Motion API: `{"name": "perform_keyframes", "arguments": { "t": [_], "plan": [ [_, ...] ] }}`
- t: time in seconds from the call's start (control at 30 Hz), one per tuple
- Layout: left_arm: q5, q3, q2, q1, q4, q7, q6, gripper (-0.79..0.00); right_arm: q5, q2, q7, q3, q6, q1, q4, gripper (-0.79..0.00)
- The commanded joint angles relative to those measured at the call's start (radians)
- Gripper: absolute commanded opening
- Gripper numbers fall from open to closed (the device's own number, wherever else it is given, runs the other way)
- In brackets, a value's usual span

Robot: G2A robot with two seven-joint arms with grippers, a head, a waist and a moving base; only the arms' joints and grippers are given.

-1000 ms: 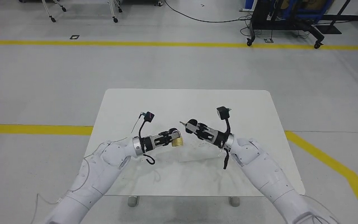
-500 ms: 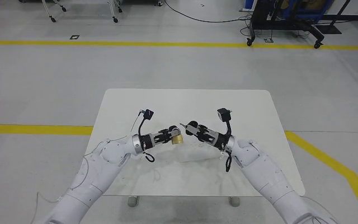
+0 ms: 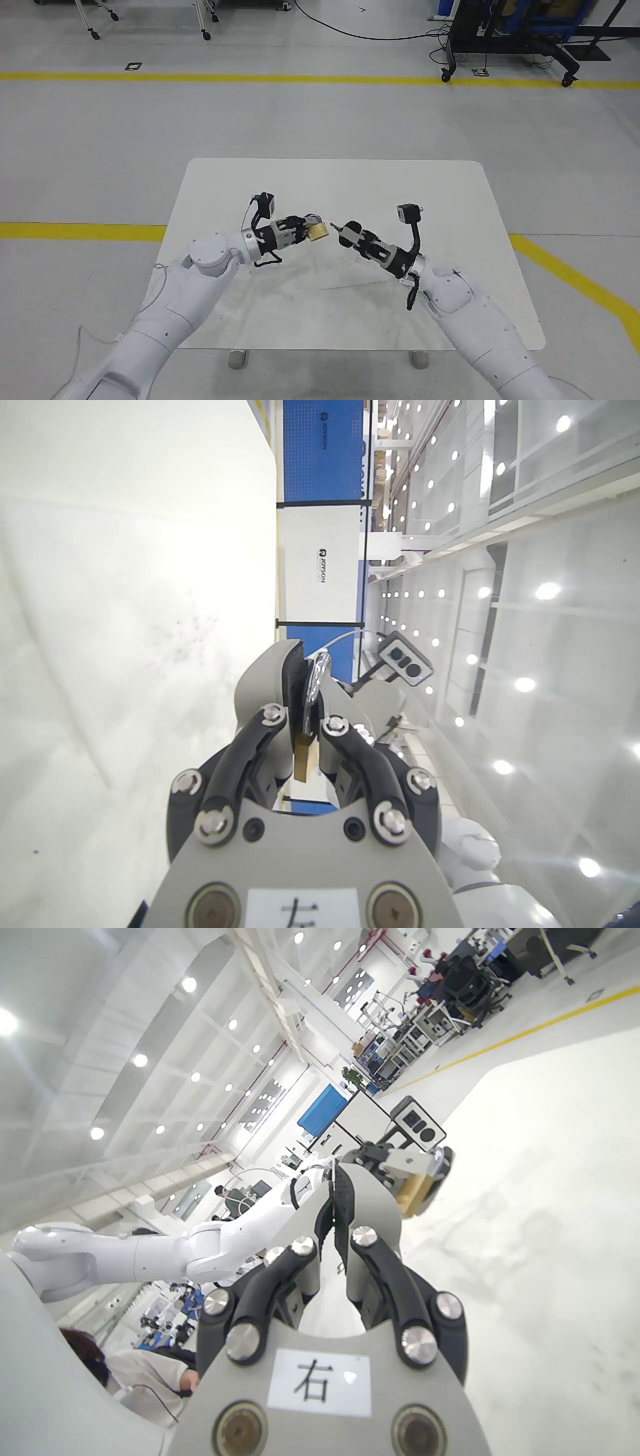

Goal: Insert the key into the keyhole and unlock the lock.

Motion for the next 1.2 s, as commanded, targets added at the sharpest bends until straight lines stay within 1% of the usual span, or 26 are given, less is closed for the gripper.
{"name": "perform_keyframes", "arguments": {
  "t": [0.0, 0.1, 0.4, 0.47, 0.53, 0.63, 0.7, 0.77, 0.87, 0.97, 1.07, 1.17],
  "plan": [
    [-0.009, 0.018, -0.012, -0.025, 0.038, -0.024, 0.004, -0.785, 0.029, 0.009, 0.023, 0.028, 0.029, -0.030, -0.026, -0.785],
    [0.002, 0.026, -0.015, -0.032, 0.049, -0.036, 0.008, -0.785, 0.056, 0.022, 0.057, 0.067, 0.054, -0.082, -0.097, -0.785],
    [0.002, 0.026, -0.015, -0.032, 0.049, -0.036, 0.008, -0.785, 0.056, 0.022, 0.057, 0.067, 0.054, -0.082, -0.097, -0.785],
    [-0.002, 0.029, -0.019, -0.014, 0.031, 0.004, 0.019, -0.785, 0.056, 0.022, 0.057, 0.067, 0.054, -0.082, -0.097, -0.785],
    [-0.035, 0.031, -0.026, -0.004, 0.010, 0.020, 0.048, -0.785, 0.078, 0.020, 0.072, 0.049, 0.110, -0.093, -0.114, -0.785],
    [-0.040, 0.048, -0.040, -0.024, 0.011, 0.048, 0.096, -0.785, 0.099, 0.024, 0.087, 0.054, 0.258, -0.108, -0.133, -0.785],
    [-0.037, 0.065, -0.053, -0.048, 0.024, 0.062, 0.125, -0.785, 0.186, 0.026, 0.136, 0.056, 0.360, -0.133, -0.160, -0.785],
    [-0.041, 0.082, -0.068, -0.075, 0.048, 0.074, 0.144, -0.785, 0.253, 0.031, 0.155, 0.081, 0.424, -0.160, -0.187, -0.785],
    [-0.022, 0.111, -0.091, -0.117, 0.100, 0.092, 0.163, -0.785, 0.203, 0.038, 0.083, 0.105, 0.544, -0.198, -0.237, -0.785],
    [-0.037, 0.131, -0.112, -0.143, 0.153, 0.061, 0.158, -0.785, 0.149, 0.037, -0.003, 0.100, 0.625, -0.222, -0.295, -0.785],
    [-0.045, 0.137, -0.128, -0.160, 0.209, 0.043, 0.123, -0.785, 0.144, 0.031, -0.082, 0.091, 0.655, -0.234, -0.344, -0.785],
    [-0.049, 0.136, -0.129, -0.161, 0.215, 0.039, 0.118, -0.785, 0.143, 0.029, -0.121, 0.091, 0.662, -0.244, -0.385, -0.785]
  ]
}}
